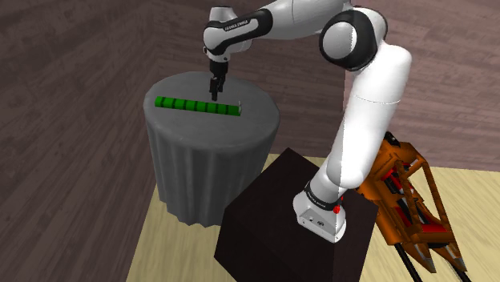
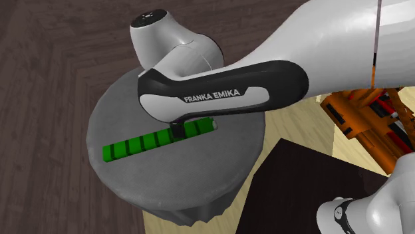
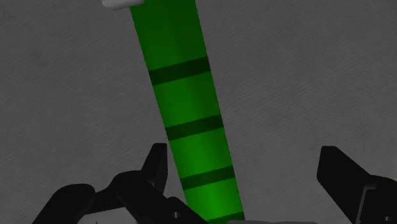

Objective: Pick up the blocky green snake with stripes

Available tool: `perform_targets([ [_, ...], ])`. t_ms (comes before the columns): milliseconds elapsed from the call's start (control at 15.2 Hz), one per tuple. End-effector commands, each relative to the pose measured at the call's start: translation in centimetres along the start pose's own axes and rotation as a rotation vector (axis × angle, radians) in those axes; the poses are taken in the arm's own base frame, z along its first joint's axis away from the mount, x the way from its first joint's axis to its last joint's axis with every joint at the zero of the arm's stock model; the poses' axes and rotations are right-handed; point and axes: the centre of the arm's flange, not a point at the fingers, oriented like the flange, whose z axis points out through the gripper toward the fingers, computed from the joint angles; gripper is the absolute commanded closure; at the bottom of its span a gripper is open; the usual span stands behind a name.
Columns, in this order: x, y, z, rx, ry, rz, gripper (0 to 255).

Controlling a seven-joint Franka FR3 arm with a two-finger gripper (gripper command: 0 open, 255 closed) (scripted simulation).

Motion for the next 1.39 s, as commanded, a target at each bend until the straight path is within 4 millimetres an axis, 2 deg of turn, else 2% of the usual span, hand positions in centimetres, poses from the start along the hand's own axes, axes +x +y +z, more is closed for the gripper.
perform_targets([
  [0, 2.7, 0.4, 1.0, 0.011, 0.007, -0.048, 0],
  [330, 8.3, 1.2, 3.7, 0.036, 0.021, -0.157, 0],
  [792, 8.5, 1.4, 7.4, 0.036, 0.021, -0.157, 0],
  [924, 8.6, 1.5, 7.7, 0.036, 0.021, -0.157, 0],
  [990, 8.5, 1.5, 7.7, 0.036, 0.021, -0.157, 255],
  [1320, 8.5, 1.5, 7.7, 0.036, 0.021, -0.157, 255],
])
